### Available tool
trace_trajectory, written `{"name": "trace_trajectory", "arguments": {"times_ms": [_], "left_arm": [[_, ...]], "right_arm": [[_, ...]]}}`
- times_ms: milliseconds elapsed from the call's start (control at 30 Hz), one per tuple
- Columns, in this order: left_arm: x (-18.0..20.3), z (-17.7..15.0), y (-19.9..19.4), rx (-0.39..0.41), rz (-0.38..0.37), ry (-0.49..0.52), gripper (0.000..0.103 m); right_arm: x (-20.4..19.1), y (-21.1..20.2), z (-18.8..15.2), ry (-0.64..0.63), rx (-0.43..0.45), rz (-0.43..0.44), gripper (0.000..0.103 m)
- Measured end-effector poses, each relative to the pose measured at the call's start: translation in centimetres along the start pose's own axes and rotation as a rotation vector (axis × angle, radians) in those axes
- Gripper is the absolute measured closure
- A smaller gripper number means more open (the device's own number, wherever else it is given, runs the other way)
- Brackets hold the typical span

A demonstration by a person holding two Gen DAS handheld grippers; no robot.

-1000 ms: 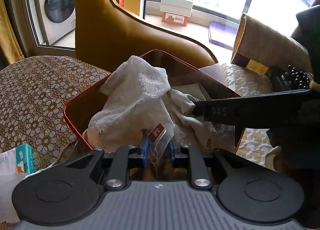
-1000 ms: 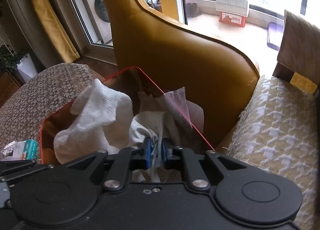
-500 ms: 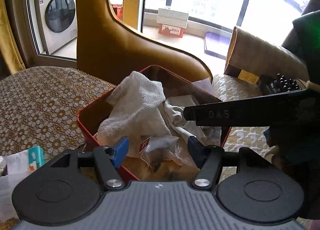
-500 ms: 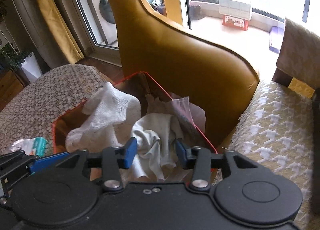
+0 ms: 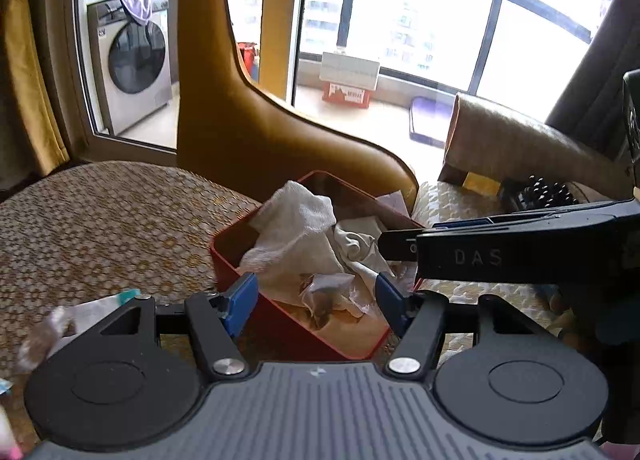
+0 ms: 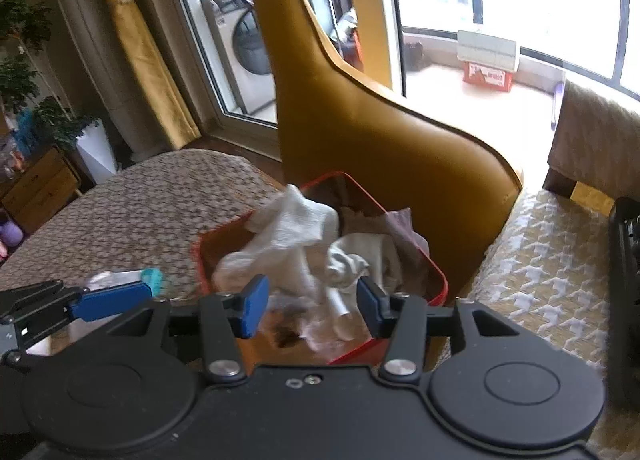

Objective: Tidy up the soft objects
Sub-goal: 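Open the left tool over the red box while the right tool releases the white cloth there, then move both open tools back over the items on the table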

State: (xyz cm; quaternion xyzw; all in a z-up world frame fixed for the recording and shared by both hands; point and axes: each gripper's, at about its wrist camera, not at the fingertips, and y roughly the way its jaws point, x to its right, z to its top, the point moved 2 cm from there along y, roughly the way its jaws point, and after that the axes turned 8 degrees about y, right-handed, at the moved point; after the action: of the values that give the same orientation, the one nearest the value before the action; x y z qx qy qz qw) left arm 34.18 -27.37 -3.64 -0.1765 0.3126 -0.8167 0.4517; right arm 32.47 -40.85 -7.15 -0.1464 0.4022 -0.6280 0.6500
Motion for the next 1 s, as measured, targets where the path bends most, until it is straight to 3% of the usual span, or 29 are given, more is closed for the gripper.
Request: {"name": "trace_trajectory", "arguments": {"times_ms": [433,1000], "left_arm": [[-1.6,-2.2,-8.4,0.064,0.016,-0.003,0.039],[-6.1,-6.8,-16.2,0.089,0.078,-0.066,0.038]], "right_arm": [[-4.6,-6.3,-2.5,-0.047,0.066,0.085,0.052],[-11.0,-11.7,-7.0,-0.114,0.14,0.205,0.035]]}}
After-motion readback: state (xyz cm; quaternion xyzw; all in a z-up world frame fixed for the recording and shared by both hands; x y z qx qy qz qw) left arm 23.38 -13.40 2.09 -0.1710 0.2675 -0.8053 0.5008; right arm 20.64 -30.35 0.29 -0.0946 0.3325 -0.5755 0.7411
